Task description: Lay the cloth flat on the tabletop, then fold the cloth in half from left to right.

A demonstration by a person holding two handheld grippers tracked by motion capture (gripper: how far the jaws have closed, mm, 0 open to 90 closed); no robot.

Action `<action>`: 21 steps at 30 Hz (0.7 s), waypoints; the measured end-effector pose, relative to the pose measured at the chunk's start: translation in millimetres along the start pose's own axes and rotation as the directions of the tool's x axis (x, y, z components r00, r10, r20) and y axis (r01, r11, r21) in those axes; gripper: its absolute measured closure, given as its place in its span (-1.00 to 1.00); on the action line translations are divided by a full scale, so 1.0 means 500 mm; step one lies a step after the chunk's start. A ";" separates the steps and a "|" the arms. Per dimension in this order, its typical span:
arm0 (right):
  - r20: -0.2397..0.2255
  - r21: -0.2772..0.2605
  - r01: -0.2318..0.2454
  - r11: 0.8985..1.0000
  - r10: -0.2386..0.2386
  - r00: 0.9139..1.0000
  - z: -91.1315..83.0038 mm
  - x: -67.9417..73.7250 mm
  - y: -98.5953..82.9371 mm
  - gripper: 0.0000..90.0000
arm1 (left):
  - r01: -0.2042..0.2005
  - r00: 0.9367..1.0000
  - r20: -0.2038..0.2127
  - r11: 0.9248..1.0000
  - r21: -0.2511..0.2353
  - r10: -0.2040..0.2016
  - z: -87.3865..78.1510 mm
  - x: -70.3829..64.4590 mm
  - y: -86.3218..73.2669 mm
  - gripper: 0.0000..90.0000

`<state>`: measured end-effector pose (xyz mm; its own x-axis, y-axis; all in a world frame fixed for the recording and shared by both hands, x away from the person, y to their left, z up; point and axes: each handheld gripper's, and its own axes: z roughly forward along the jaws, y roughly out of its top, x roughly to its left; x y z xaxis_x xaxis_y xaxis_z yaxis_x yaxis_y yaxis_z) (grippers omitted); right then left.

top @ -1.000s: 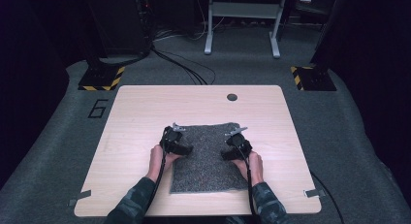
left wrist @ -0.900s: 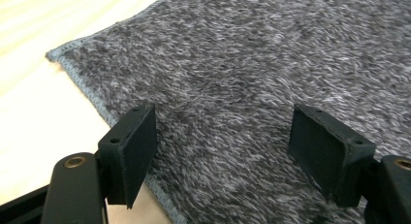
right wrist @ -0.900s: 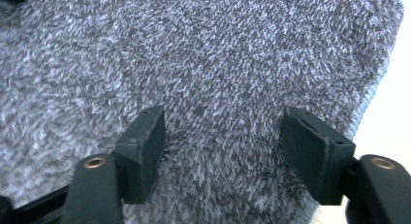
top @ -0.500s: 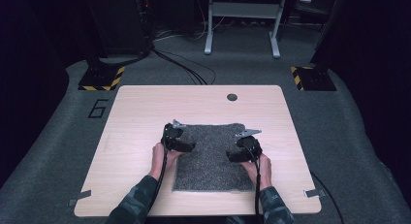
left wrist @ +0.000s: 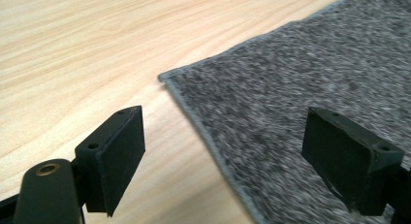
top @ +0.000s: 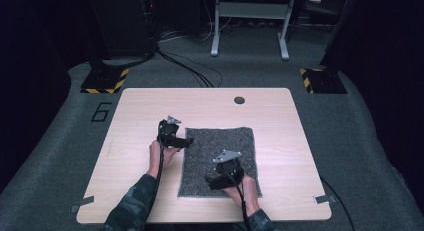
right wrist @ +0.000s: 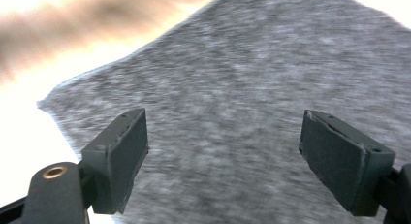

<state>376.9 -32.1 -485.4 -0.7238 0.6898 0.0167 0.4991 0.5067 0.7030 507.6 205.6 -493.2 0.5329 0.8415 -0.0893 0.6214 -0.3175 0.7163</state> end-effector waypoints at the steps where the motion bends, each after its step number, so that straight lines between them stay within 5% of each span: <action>1: -0.010 0.003 0.022 1.000 -0.022 1.000 0.006 0.008 0.000 -0.60 | 0.000 1.000 0.002 1.000 0.005 0.000 0.001 0.003 0.000 -0.66; 11: -0.082 0.029 0.064 0.998 -0.062 0.995 0.050 0.083 0.007 -0.57 | 0.031 1.000 -0.003 1.000 0.005 -0.031 0.022 0.018 0.011 -0.66; 21: -0.104 0.032 0.129 0.991 -0.125 0.987 0.085 0.164 0.022 -0.42 | 0.062 0.998 -0.012 0.998 0.010 -0.062 0.071 0.028 0.016 -0.51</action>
<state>343.1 52.1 -506.4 -0.8261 0.5635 0.0019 0.4164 0.6080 0.6760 540.4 199.5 -513.0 0.4864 0.8647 -0.1253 0.6591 -0.2690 0.7023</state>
